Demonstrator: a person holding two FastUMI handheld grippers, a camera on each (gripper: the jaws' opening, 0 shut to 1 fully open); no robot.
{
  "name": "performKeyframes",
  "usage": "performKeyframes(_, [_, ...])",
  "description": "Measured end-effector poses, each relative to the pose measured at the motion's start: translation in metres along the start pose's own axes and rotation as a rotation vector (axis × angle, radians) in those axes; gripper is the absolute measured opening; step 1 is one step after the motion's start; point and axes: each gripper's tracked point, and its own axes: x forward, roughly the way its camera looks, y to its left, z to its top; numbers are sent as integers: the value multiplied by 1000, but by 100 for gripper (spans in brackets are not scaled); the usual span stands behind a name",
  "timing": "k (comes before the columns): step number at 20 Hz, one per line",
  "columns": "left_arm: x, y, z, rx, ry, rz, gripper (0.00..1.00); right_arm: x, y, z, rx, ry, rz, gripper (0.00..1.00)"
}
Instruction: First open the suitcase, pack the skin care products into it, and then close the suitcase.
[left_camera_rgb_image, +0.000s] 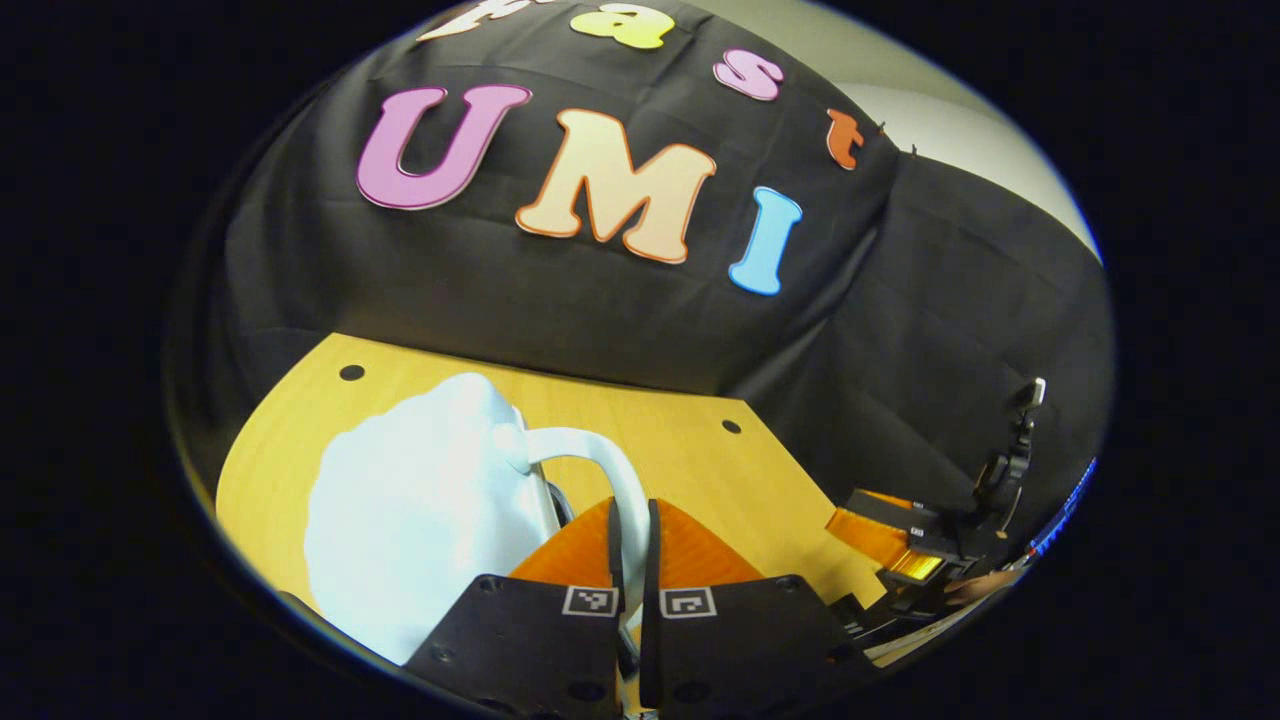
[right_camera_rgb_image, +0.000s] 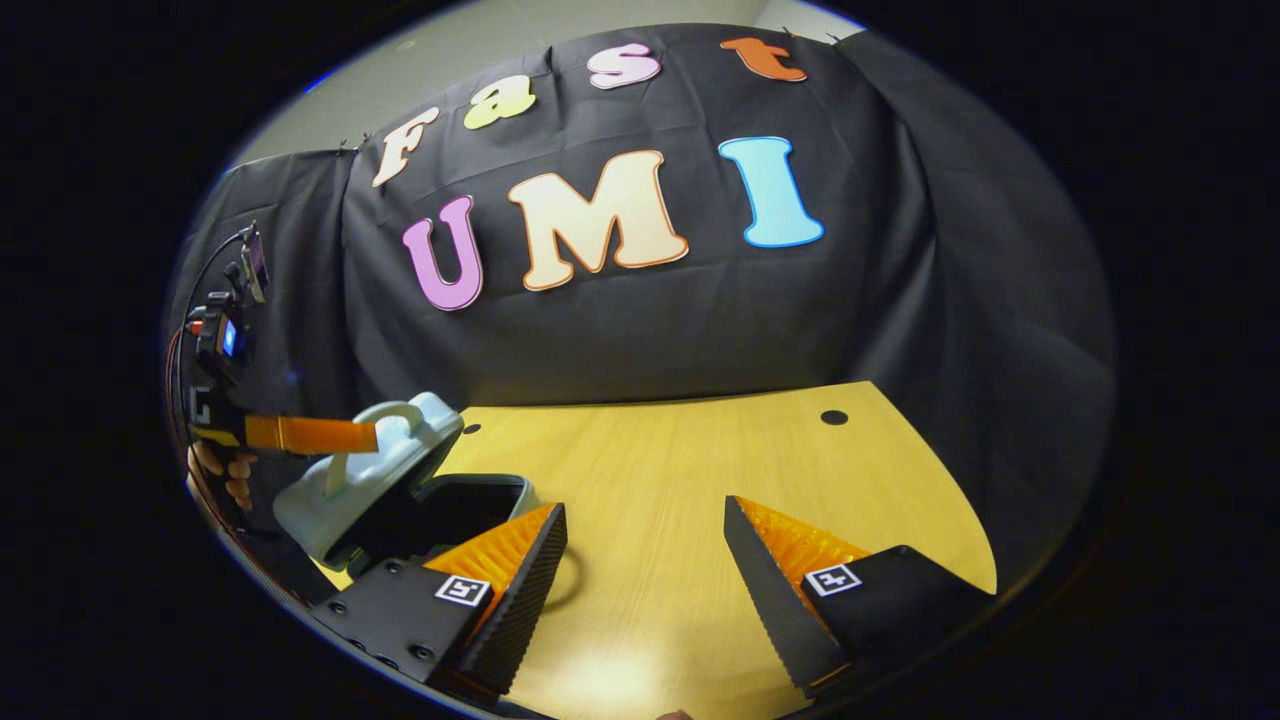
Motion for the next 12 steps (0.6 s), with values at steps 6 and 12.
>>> performKeyframes(6, [42,-13,-51,39,100,-7,11,-3,-15,1,11,-4,-34,98])
performKeyframes(12, [53,-4,-49,-32,45,112,14,-8,-29,19,11,-26,-3,98])
